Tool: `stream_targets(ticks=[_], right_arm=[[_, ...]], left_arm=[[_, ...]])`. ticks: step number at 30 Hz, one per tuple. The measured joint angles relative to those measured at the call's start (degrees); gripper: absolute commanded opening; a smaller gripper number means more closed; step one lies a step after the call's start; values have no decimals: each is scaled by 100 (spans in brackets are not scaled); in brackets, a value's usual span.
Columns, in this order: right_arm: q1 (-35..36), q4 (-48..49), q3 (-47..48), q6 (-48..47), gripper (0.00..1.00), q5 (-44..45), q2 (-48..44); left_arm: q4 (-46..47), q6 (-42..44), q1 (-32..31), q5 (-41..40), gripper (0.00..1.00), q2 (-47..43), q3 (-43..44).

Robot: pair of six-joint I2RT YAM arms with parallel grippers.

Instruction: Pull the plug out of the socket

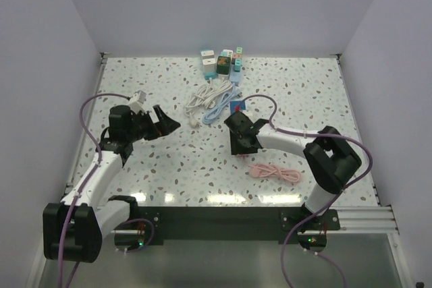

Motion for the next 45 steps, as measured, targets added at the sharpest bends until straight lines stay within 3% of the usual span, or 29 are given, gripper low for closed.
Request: stream_targets(ticks=[5, 17, 25, 26, 29, 30, 33, 35, 39, 45], right_arm=[[479, 13, -2, -267, 0, -17, 13], [597, 446, -258, -1425, 0, -649, -131], [1049, 638, -367, -1917, 2, -824, -177], [1086, 658, -389, -1974, 22, -846, -197], [1187, 743, -479, -2096, 52, -918, -273], [1204, 745, -490, -2111, 69, -962, -286], [1480, 584, -492, -2109, 93, -1655, -382], [1727, 363, -459, -2100, 99, -2063, -442], [1917, -278, -310, -2100, 99, -2380, -444], [1829, -1290, 581, -1963, 99, -1657, -527]], left_arm=[[162, 0, -59, 2, 100, 57, -87], [389, -98, -229, -85, 100, 328, -247], [424, -260, -525, -378, 100, 562, -114], [431, -299, -544, -411, 100, 570, -111], [437, -354, -590, -527, 100, 584, -114], [437, -367, -601, -555, 100, 586, -111], [435, -433, -645, -682, 100, 586, -111], [431, -455, -658, -765, 100, 584, -111], [361, -494, -664, -1005, 100, 540, -111], [328, -503, -667, -1172, 99, 378, -13]])
